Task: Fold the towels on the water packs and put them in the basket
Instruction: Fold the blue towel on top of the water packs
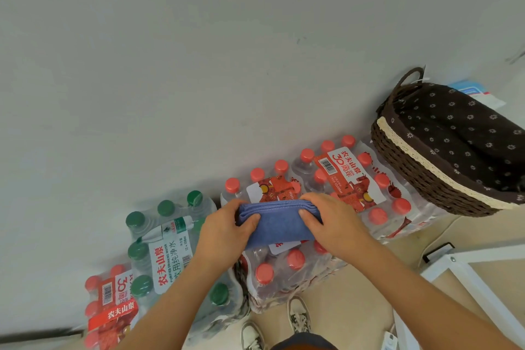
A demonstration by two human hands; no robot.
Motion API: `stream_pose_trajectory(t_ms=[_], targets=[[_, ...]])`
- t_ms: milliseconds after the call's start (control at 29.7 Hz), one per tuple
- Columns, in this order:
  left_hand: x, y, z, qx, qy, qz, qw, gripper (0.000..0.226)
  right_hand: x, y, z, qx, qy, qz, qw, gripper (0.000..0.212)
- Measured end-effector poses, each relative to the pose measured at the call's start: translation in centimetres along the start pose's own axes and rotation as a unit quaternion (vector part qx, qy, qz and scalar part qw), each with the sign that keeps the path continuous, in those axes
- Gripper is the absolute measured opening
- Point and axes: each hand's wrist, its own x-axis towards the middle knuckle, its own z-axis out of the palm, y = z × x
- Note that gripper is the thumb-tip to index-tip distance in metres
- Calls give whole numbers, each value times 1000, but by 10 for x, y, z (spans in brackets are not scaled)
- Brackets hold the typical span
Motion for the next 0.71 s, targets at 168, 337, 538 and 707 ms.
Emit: stream_pose_trajectory(t_ms=[168, 337, 538, 707], targets=[[1, 6, -1, 33, 8, 36, 999, 38, 16, -10, -8, -12, -28, 49, 998, 20], [5, 3, 4, 95, 3, 58, 994, 24, 26, -12, -13, -34, -79, 72, 994, 24], [20, -5, 2, 142, -49, 76, 986, 29, 37, -10, -23, -60, -187, 58, 979, 44], [27, 1, -14, 103, -186, 63, 975, 21, 45, -18, -35, -58, -284, 24, 957, 39]])
